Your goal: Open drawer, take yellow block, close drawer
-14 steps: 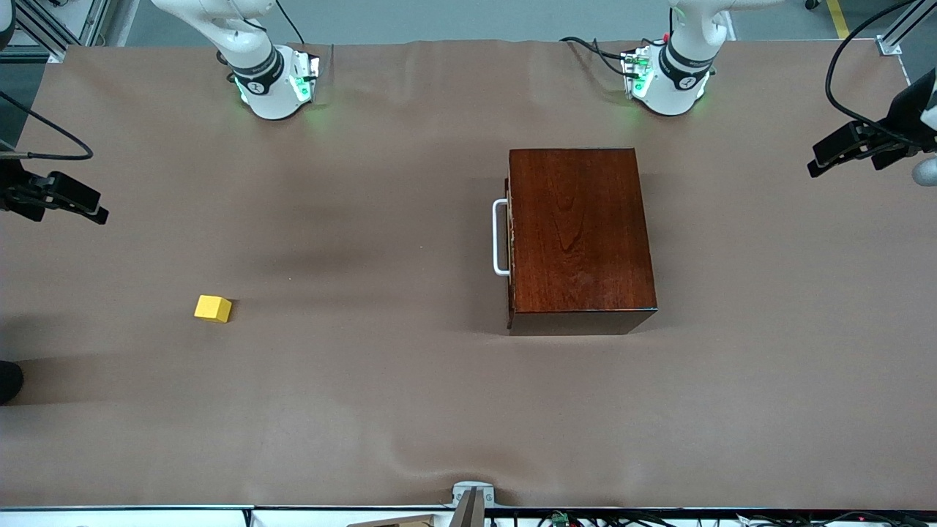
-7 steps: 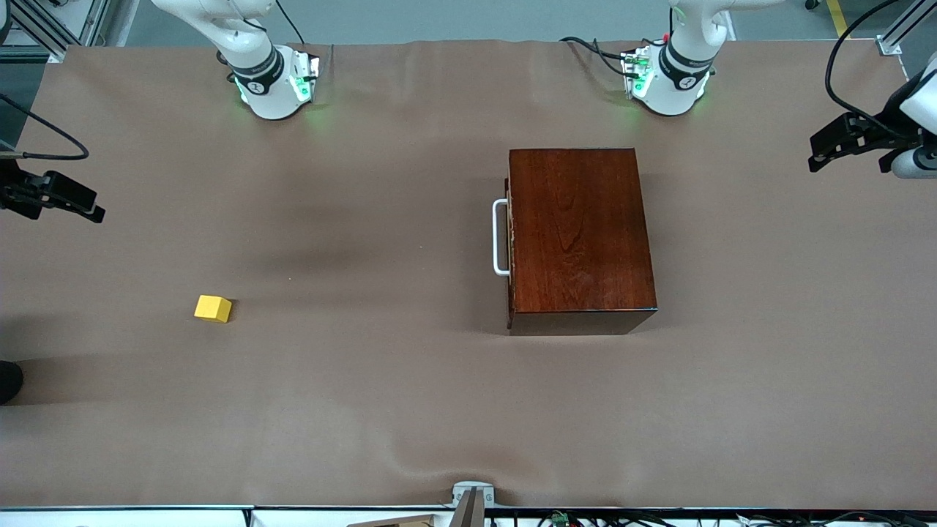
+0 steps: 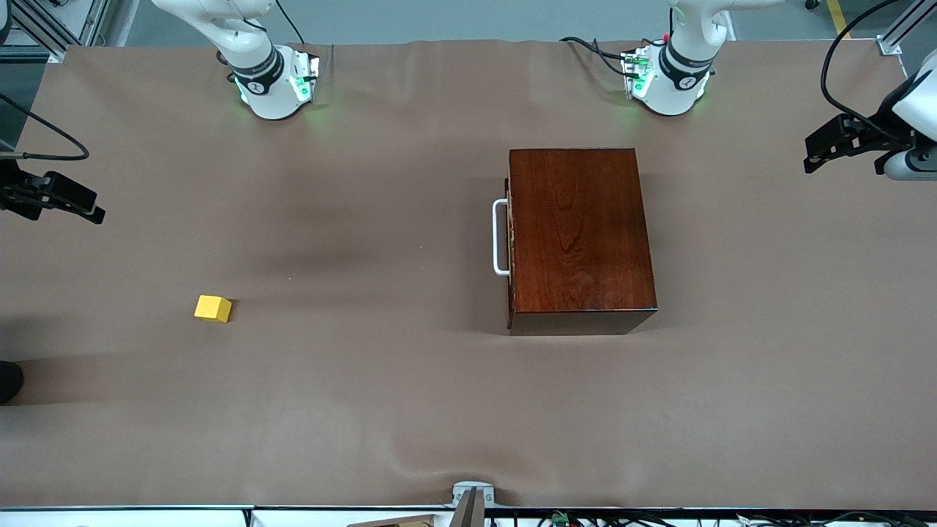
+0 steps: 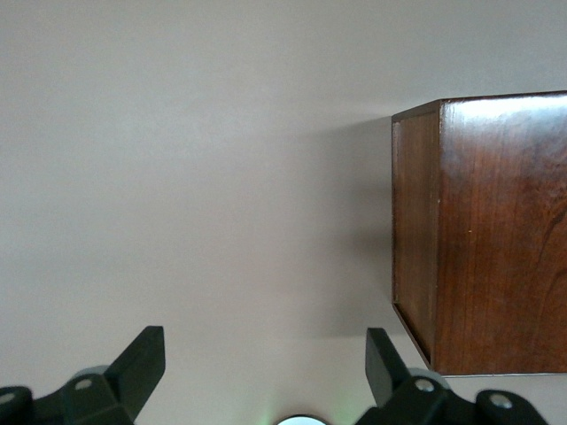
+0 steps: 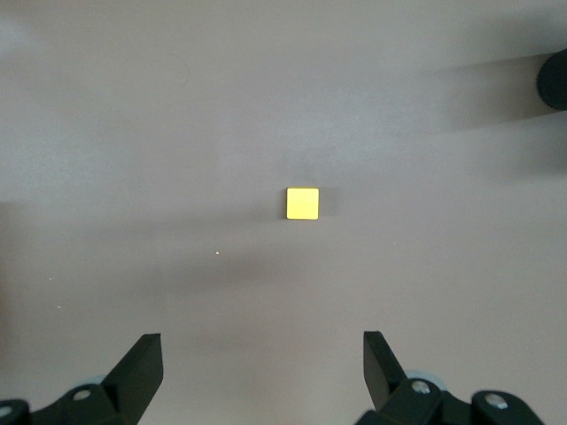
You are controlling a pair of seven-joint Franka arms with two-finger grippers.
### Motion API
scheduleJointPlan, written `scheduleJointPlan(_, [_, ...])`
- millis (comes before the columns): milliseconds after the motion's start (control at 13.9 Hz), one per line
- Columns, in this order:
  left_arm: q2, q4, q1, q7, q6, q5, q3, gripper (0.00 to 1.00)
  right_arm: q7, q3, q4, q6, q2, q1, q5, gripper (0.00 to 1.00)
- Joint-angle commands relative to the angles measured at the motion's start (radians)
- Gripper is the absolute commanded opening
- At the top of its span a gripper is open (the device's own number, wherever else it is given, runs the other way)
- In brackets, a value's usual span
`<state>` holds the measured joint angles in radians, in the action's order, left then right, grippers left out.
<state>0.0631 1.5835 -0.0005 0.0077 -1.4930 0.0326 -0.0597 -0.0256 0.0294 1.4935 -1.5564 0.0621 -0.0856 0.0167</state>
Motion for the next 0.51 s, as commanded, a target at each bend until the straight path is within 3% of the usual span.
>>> scheduleJointPlan(0, [-0.022, -0.042, 0.004, 0.009, 0.017, 0.009, -0.005, 1.00, -0.014, 0.006, 0.001, -0.002, -0.008, -0.003, 0.000, 1.00])
scheduleJointPlan(433, [-0.025, -0.048, 0.004, 0.006, 0.019, -0.013, -0.003, 1.00, -0.014, 0.007, -0.001, -0.005, -0.007, -0.002, 0.002, 1.00])
